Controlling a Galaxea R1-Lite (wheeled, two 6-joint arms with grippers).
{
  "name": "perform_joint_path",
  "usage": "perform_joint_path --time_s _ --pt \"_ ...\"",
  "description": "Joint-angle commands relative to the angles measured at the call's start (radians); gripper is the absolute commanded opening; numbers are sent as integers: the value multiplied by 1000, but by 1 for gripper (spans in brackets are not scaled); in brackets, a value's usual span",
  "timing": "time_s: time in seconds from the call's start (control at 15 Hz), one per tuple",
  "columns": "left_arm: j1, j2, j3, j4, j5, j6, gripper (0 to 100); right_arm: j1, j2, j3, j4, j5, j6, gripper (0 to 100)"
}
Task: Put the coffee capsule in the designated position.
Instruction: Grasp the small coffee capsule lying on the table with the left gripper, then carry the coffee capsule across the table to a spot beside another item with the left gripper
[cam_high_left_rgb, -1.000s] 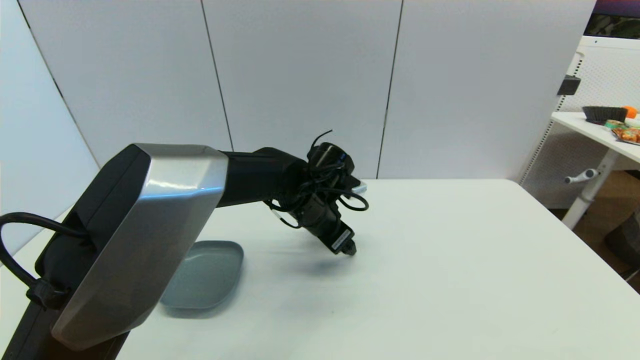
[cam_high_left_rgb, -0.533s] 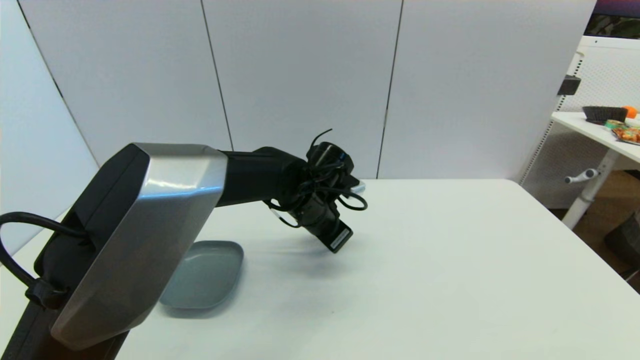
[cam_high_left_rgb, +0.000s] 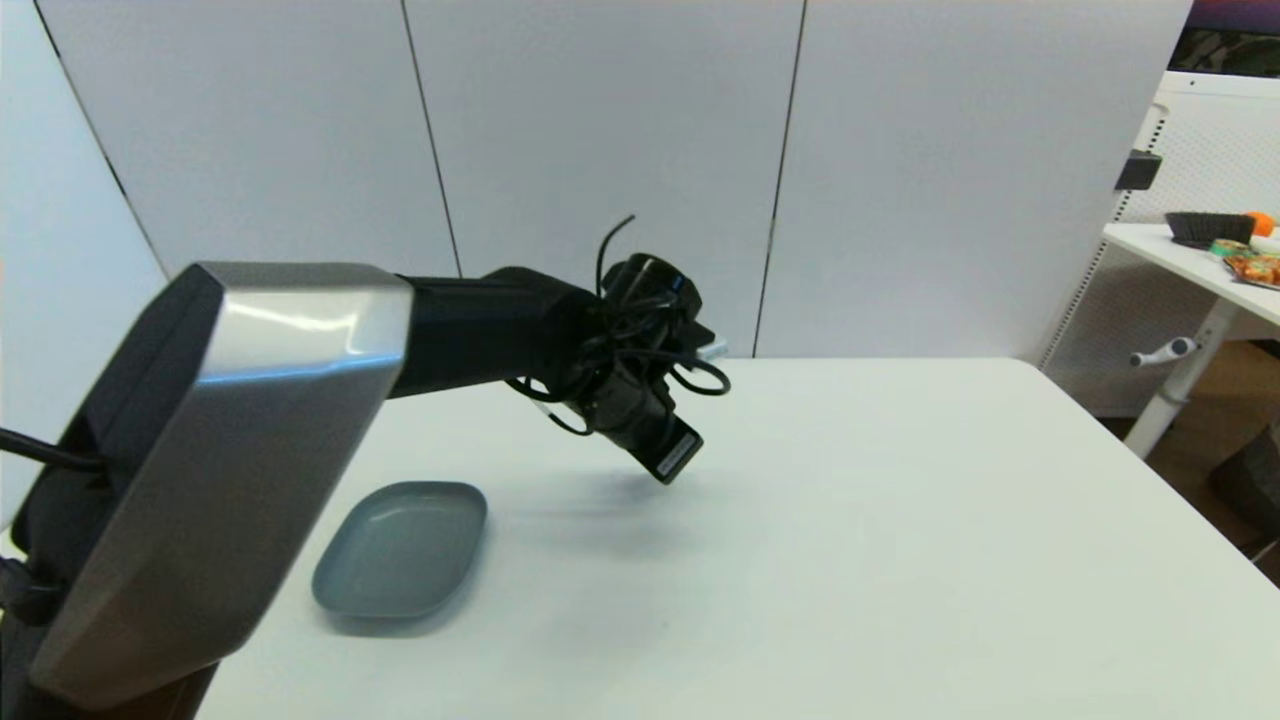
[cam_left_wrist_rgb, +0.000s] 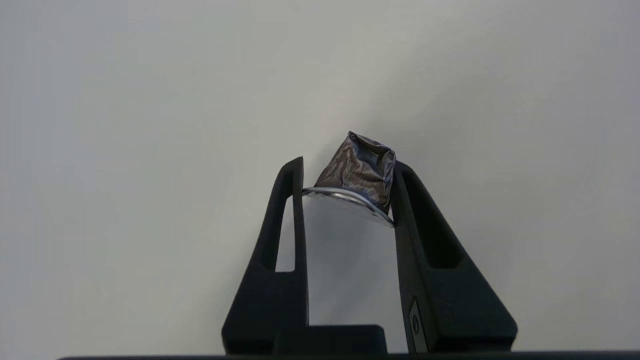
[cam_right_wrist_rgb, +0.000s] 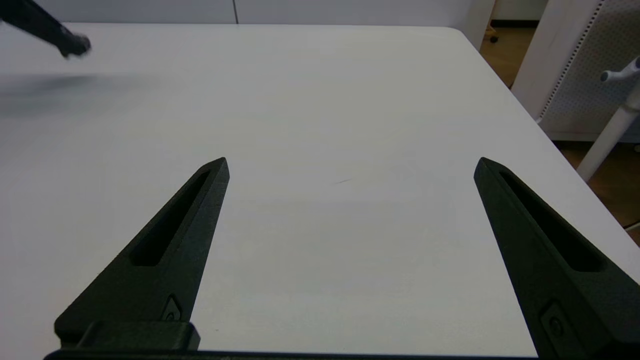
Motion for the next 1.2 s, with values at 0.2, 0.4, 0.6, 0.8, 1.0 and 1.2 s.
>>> perform_joint_path --time_s 0.2,0.4,0.6,0.8,1.0,1.2 --pt "179 -288 33 33 135 1 0 0 1 0 0 0 -1 100" --pt "327 -386 135 45 134 16 0 0 1 0 0 0 -1 100" --pt "414 -426 248 45 132 13 0 0 1 0 0 0 -1 100" --pt "433 -391 332 38 126 7 0 0 1 0 0 0 -1 100" --pt "433 -345 365 38 89 7 0 0 1 0 0 0 -1 100" --pt "429 -312 383 38 74 10 0 0 1 0 0 0 -1 100"
